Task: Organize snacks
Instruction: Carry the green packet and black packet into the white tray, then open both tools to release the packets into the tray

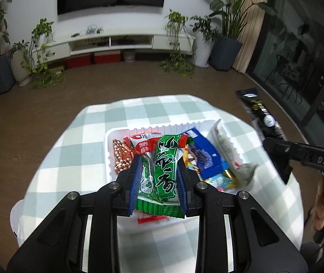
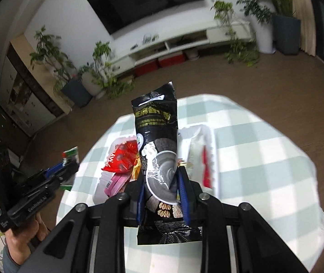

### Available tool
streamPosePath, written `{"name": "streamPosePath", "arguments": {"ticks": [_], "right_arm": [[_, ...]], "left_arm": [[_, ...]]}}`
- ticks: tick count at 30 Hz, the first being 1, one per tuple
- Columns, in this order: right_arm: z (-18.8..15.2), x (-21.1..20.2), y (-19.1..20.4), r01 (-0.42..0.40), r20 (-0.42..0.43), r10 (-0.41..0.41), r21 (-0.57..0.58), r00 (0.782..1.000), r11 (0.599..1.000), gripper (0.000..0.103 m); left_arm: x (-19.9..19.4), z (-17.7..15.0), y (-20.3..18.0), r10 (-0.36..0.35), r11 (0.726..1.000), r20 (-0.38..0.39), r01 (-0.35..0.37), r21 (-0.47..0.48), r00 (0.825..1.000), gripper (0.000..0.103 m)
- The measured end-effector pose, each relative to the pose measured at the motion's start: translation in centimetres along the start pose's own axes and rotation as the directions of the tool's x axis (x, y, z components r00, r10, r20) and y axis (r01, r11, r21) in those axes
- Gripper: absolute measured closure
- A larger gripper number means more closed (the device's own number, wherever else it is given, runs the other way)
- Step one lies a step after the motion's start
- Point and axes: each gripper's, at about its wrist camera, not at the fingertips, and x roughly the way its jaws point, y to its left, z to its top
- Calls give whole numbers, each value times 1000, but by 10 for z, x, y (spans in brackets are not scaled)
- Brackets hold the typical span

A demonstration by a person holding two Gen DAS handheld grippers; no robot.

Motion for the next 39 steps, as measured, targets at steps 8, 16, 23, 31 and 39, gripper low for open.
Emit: {"name": "streamPosePath", "arguments": {"ticks": [8,16,23,31,39], "right_arm": [[0,62,-8,62,-82,-61,7,995,998,76],[-3,87,-10,84,-118,-83,9,990,996,76],[-4,95,-6,94,-131,-94,-3,987,996,75],[-3,99,-5,102,-131,-101,2,986,995,71],[-5,92,-1,101,-112,-101,-3,989,995,59]], "left_arm": [[64,-13,8,15,1000,-57,-15,-8,998,77],[91,-17,8,21,1000,-54,-21,-3,998,74],[105,-21,14,21,1000,-70,-21,-11,997,73],[112,-31,14,17,1000,-88,-18,-11,996,39],[108,-31,18,18,1000,-88,-19,-14,996,36]]}}
